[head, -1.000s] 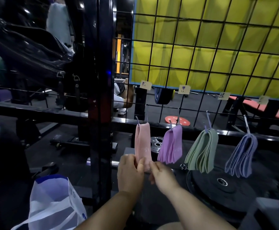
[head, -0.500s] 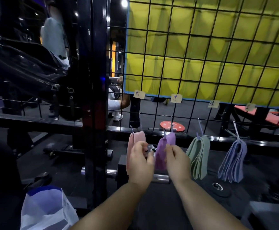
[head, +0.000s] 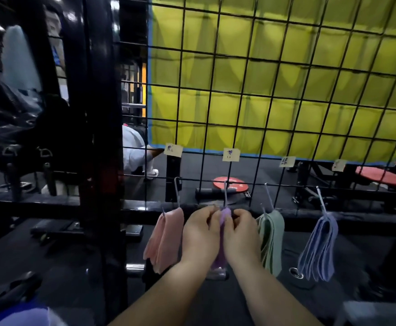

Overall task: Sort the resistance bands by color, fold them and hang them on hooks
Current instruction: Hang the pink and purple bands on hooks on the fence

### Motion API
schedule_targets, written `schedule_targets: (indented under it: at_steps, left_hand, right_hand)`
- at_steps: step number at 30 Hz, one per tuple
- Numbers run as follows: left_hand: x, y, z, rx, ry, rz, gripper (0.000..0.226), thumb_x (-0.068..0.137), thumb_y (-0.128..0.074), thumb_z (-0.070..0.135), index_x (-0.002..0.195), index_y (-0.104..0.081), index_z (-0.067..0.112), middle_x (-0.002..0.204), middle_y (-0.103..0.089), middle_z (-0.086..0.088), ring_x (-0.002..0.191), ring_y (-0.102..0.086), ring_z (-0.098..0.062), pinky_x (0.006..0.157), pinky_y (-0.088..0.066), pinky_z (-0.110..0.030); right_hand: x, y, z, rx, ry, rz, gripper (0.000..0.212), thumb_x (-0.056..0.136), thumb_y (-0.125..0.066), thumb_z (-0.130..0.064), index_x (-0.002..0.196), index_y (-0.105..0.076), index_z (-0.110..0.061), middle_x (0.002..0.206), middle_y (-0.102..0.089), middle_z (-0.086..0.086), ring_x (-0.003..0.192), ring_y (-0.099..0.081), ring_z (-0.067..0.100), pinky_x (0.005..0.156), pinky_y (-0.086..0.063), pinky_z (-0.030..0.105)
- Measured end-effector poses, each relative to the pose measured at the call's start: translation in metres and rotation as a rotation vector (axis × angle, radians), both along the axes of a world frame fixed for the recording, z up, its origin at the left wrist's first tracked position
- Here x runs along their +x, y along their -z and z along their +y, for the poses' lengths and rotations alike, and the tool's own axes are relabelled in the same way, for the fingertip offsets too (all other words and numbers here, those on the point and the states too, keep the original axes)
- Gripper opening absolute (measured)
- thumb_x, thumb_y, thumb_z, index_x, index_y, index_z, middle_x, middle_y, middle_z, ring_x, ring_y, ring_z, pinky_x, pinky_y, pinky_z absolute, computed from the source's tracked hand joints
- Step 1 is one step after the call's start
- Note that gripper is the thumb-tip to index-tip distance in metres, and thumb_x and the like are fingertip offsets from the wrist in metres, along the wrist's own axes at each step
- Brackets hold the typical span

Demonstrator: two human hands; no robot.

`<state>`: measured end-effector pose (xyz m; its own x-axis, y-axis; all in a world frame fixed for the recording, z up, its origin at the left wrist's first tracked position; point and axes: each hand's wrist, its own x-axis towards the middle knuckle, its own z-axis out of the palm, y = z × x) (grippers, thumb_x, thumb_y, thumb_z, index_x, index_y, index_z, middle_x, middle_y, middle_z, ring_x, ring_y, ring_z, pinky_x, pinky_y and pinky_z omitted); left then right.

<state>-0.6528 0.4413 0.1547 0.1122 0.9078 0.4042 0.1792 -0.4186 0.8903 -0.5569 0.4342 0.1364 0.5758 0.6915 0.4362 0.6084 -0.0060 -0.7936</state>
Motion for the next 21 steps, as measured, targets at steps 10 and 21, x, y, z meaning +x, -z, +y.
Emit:
schedule_targets:
  at_steps: [10, 21]
  left_hand:
    - [0.0, -0.02, 0.005, -0.044, 0.065, -0.212, 0.023, 0.095, -0.057, 0.014, 0.076, -0.069, 0.017, 0.075, -0.069, 0.005, 0.066, -0.06, 0.0, 0.06, -0.047, -0.013]
    - [-0.003, -0.032, -0.006, 0.021, 0.179, -0.105, 0.021, 0.095, -0.058, 0.018, 0.081, -0.073, 0.023, 0.077, -0.07, 0.012, 0.074, -0.063, 0.001, 0.064, -0.046, -0.01]
  right_hand:
    - [-0.003, -0.022, 0.004, 0.018, -0.131, 0.07, 0.025, 0.1, -0.045, -0.03, 0.099, -0.069, -0.024, 0.096, -0.066, -0.005, 0.087, -0.061, 0.011, 0.072, -0.049, 0.031]
    - [-0.005, -0.022, -0.013, 0.104, -0.168, 0.319, 0.02, 0.102, -0.045, -0.027, 0.111, -0.063, -0.026, 0.101, -0.068, -0.008, 0.096, -0.063, 0.011, 0.087, -0.051, 0.036]
